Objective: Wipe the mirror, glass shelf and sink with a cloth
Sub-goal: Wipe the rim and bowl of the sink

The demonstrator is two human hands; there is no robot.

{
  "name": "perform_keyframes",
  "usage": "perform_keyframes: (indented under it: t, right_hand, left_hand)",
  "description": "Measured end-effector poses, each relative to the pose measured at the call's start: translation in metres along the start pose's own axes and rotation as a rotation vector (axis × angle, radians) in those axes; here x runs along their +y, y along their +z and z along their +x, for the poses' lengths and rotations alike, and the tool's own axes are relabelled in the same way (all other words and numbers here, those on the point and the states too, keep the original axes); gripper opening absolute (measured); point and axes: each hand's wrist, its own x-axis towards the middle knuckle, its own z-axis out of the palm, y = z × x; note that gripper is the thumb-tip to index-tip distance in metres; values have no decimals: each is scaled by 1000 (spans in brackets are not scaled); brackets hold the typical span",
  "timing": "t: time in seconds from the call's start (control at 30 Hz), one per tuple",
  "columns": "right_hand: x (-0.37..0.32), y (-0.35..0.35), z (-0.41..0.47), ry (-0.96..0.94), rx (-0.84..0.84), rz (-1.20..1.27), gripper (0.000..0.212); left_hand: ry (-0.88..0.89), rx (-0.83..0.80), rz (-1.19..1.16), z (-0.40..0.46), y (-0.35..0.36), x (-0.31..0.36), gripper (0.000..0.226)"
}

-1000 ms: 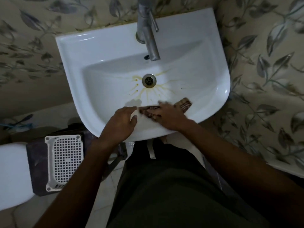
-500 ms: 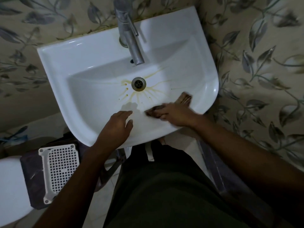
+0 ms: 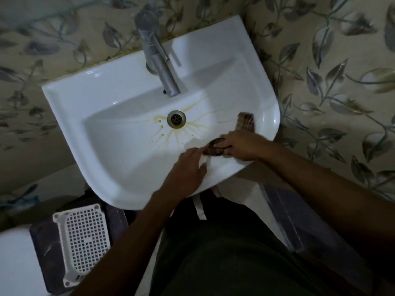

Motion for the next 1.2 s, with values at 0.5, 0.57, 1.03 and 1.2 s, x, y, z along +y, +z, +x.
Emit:
perform_keyframes:
  t: [0.5, 0.57, 1.03, 1.2]
  right_hand:
    - [34, -21, -6, 96, 103, -227, 37]
    - [55, -36, 3, 122, 165, -308, 44]
    - [68, -27, -11, -9, 181, -221, 44]
    - [87, -62, 30, -21, 329, -215, 44]
  left_hand:
    - [68, -40, -47, 44, -10, 11, 59]
    - [76, -41, -47, 47, -13, 12, 60]
    - [99, -26, -72, 67, -17, 18, 61]
    - [82, -12, -80, 88, -18, 38, 63]
